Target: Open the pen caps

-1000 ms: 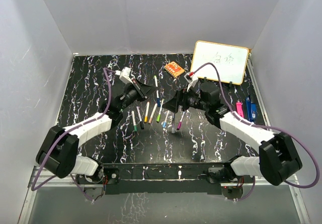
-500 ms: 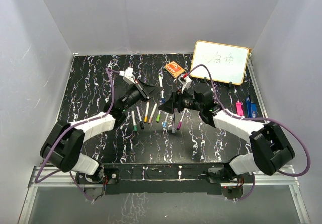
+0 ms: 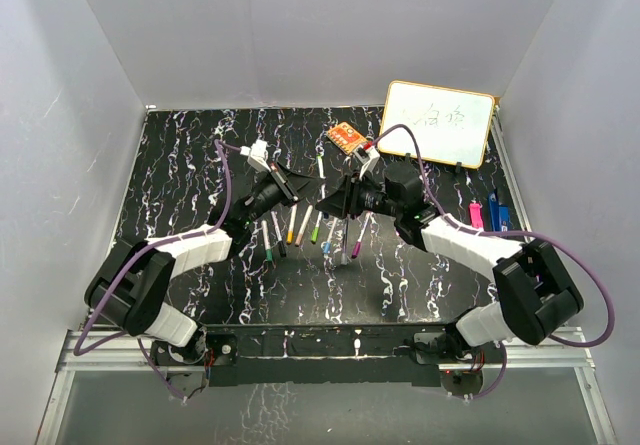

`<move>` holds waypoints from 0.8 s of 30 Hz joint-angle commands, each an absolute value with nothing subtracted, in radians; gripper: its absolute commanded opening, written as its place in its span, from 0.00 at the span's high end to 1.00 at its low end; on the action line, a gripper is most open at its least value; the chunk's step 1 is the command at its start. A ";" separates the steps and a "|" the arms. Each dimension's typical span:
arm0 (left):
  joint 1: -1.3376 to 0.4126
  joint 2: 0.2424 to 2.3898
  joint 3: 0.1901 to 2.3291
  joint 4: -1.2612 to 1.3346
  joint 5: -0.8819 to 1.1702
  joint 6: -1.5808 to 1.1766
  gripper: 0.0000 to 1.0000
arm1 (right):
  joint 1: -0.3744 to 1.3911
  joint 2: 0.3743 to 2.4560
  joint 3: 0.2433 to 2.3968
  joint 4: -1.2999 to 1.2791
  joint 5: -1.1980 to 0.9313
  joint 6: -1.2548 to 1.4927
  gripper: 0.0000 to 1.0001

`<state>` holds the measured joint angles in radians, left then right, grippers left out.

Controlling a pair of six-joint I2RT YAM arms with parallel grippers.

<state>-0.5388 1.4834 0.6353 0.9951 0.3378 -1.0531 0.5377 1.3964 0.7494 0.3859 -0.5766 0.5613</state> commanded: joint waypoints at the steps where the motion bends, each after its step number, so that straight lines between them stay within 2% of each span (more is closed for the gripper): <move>1: -0.543 1.476 0.632 1.064 0.353 -1.055 1.00 | 0.540 1.408 0.802 0.459 -0.592 0.565 0.76; 6: -0.543 1.473 0.623 1.078 0.345 -1.055 1.00 | 0.541 1.415 0.805 0.460 -0.599 0.568 0.94; 9: -0.543 1.473 0.625 1.081 0.342 -1.054 1.00 | 0.541 1.415 0.805 0.460 -0.600 0.568 1.00; 14: -0.543 1.488 0.633 1.100 0.363 -1.054 0.99 | 0.542 1.414 0.806 0.453 -0.603 0.566 1.00; 17: -0.543 1.501 0.639 1.114 0.379 -1.055 0.84 | 0.542 1.411 0.807 0.445 -0.604 0.562 1.00; 20: -0.543 1.516 0.646 1.125 0.391 -1.058 0.74 | 0.542 1.412 0.808 0.440 -0.607 0.560 1.00; 24: -0.542 1.523 0.649 1.127 0.393 -1.061 0.74 | 0.541 1.419 0.811 0.436 -0.613 0.558 1.00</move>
<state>-0.5388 1.5238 0.6224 1.0683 0.3679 -1.0641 0.5369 1.4147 0.7586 0.3927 -0.5915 0.5747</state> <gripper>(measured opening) 0.262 0.180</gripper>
